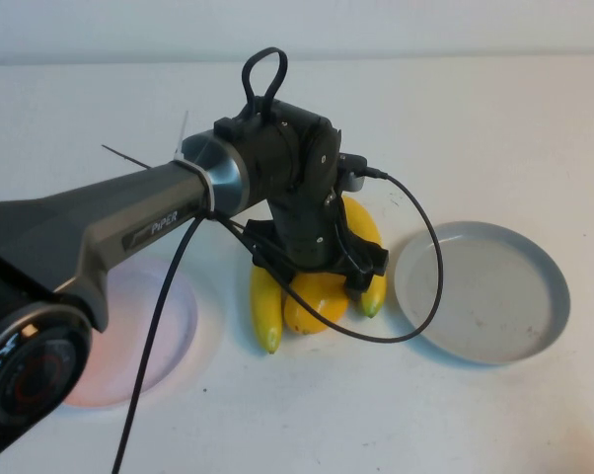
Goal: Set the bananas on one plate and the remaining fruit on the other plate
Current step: Put one type of fruit in the left plate
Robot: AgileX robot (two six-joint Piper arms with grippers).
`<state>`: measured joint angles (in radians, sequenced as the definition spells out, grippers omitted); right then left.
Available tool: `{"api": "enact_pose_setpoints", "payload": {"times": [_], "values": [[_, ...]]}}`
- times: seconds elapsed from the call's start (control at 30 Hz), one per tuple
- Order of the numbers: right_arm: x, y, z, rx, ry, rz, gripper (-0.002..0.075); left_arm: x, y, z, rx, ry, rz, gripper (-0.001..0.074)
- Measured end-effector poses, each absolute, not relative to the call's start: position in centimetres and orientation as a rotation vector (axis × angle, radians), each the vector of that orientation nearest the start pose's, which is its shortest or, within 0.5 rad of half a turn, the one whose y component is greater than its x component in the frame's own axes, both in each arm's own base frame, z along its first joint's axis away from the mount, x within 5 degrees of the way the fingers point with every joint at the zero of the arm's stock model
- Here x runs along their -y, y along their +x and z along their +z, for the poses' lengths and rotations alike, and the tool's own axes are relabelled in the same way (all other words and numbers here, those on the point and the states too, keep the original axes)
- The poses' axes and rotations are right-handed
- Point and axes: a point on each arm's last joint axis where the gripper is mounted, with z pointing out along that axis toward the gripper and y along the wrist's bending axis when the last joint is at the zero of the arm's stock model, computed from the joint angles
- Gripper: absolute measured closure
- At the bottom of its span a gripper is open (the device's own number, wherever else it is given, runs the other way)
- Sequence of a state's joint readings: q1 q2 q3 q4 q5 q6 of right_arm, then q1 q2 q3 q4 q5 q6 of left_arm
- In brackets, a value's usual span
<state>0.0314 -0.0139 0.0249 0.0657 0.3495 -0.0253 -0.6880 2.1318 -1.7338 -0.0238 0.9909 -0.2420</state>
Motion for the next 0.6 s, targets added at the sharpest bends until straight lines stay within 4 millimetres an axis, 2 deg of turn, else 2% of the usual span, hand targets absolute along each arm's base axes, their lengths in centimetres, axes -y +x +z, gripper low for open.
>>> {"api": "enact_pose_setpoints", "payload": {"times": [0.2, 0.37, 0.47, 0.53, 0.6], "values": [[-0.4, 5.3, 17.4, -1.844, -0.011, 0.068, 0.0743, 29.0, 34.8, 19.5, -2.841, 0.645, -0.218, 0.0075], [-0.4, 5.3, 17.4, -1.844, -0.011, 0.068, 0.0743, 29.1, 34.7, 19.5, -2.827, 0.69, -0.217, 0.0181], [-0.4, 5.3, 17.4, -1.844, -0.011, 0.068, 0.0743, 29.1, 34.8, 19.5, -2.82, 0.714, -0.211, 0.0185], [-0.4, 5.3, 17.4, -1.844, -0.011, 0.068, 0.0743, 29.0, 34.7, 20.1, -2.802, 0.728, -0.214, 0.0185], [-0.4, 5.3, 17.4, -1.844, -0.011, 0.068, 0.0743, 28.8, 34.4, 21.6, -2.772, 0.732, -0.226, 0.0185]]}}
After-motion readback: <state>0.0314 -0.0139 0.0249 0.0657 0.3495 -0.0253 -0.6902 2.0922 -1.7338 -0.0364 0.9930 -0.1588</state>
